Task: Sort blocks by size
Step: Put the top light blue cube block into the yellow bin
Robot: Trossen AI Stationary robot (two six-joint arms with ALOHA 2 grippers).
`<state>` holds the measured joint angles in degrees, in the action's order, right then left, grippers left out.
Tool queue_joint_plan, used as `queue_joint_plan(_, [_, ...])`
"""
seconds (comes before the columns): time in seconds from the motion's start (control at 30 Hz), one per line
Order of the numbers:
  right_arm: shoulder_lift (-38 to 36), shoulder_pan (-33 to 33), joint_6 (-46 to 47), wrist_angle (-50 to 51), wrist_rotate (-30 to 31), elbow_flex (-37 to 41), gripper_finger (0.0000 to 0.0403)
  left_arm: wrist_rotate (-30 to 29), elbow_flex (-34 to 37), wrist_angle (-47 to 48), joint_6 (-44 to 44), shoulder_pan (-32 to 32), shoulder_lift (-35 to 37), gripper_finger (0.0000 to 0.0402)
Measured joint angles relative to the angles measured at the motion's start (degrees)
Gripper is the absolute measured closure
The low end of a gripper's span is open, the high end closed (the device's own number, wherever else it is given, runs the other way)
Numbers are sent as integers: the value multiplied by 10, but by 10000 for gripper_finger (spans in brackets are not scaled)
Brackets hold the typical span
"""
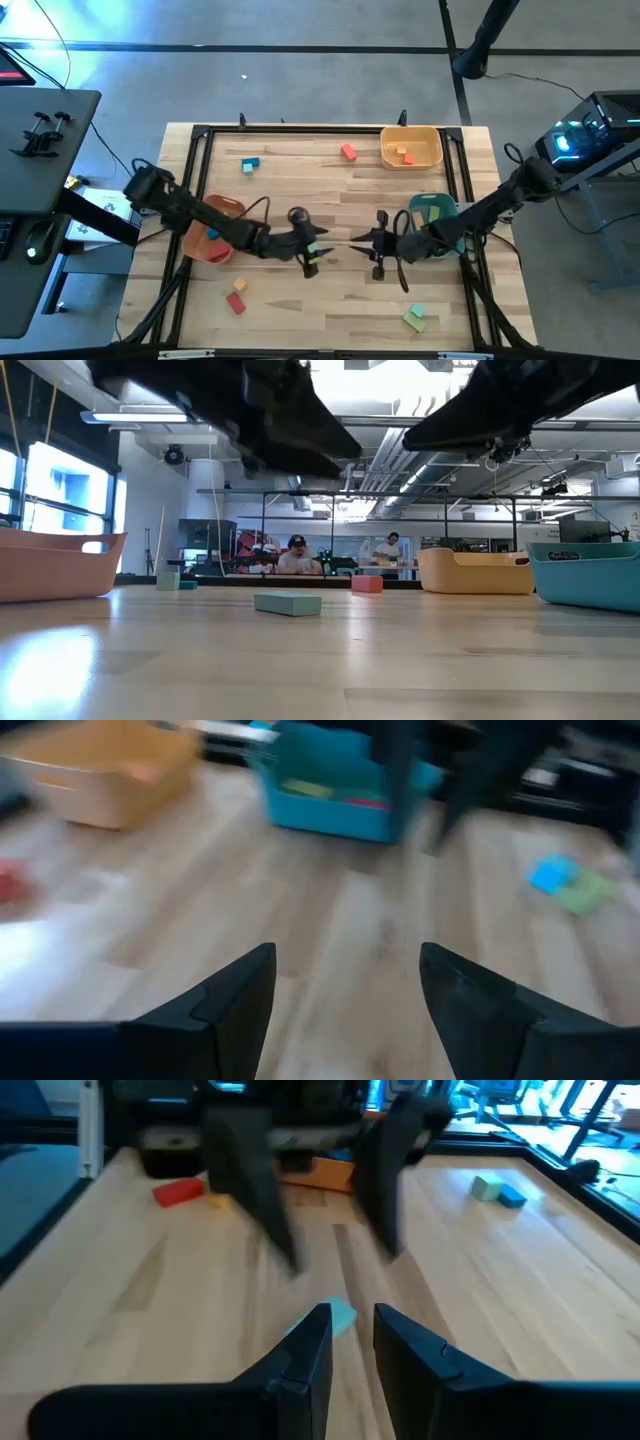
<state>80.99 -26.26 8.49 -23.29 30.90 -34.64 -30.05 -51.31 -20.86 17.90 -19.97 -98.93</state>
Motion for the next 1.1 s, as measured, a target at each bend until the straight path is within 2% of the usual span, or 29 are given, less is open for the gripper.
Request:
queue_joint_plan(0.1, [0, 16, -16, -7, -11, 2, 332, 75, 0, -11, -3, 28, -17, 176])
queue_joint_plan(0.27, [0, 44, -12, -8, -65, 2, 324, 88, 0, -19, -59, 60, -17, 191])
queue_joint_plan(0.43, [0, 89, -11, 3, -79, 2, 279, 185, 0, -23, -105, 136, -14, 204])
queue_joint_plan(0.57, [1, 142, -31, 9, -69, 2, 235, 176, 1, -51, -161, 195, -34, 213])
queue_joint_plan(0.67, [4, 194, -53, 12, -67, 2, 213, 196, 0, -89, -187, 231, -47, 216])
queue_joint_plan(0.77, [4, 250, -77, 22, -64, 2, 204, 223, 0, -106, -186, 261, -62, 216])
queue_joint_plan(0.9, [5, 330, -89, 46, -56, 2, 203, 226, 0, -100, -177, 289, -88, 216])
queue_joint_plan(1.1, [10, 422, -85, 50, -151, 4, 203, 226, 12, -123, -149, 300, -90, 216])
